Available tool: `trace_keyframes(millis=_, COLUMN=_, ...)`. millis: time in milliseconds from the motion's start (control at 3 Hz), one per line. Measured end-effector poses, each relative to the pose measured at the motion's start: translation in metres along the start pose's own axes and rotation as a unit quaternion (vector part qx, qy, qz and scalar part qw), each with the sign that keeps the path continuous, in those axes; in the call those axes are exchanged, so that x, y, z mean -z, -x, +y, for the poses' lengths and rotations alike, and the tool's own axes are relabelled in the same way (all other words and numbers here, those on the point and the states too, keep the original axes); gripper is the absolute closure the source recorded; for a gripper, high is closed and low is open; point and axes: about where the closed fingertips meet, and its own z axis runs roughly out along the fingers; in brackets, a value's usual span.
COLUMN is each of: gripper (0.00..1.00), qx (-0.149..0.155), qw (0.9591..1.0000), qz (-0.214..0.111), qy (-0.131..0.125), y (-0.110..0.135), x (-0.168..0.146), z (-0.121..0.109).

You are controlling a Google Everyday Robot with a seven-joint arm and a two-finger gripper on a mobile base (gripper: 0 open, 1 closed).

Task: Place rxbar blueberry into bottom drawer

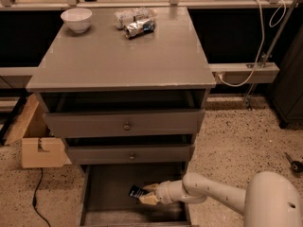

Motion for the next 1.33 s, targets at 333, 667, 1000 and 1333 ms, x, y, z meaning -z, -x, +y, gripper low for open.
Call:
trace_keyframes(millis=333, gripper=0.58, qx=-0.022, qw=0.9996, qz=-0.001, qy=-0.02, y=-0.026, x=-0.014, z=-0.016)
trace_keyframes(millis=667, gripper=0.35, qx=-0.038, qw=0.9987, qz=0.004, qy=-0.034, y=-0.044, x=-0.026, z=-0.029)
trace_keyframes(millis=1000, gripper=0.11, qx=-0.046, qw=0.9981, qz=0.009, qy=-0.04, y=-0.053, x=-0.035, z=-0.039)
trace_keyframes(millis=1333, gripper=0.0, qx=-0.054, qw=0.9974, qz=0.013, qy=-0.046, y=-0.061, x=-0.04, z=-0.047)
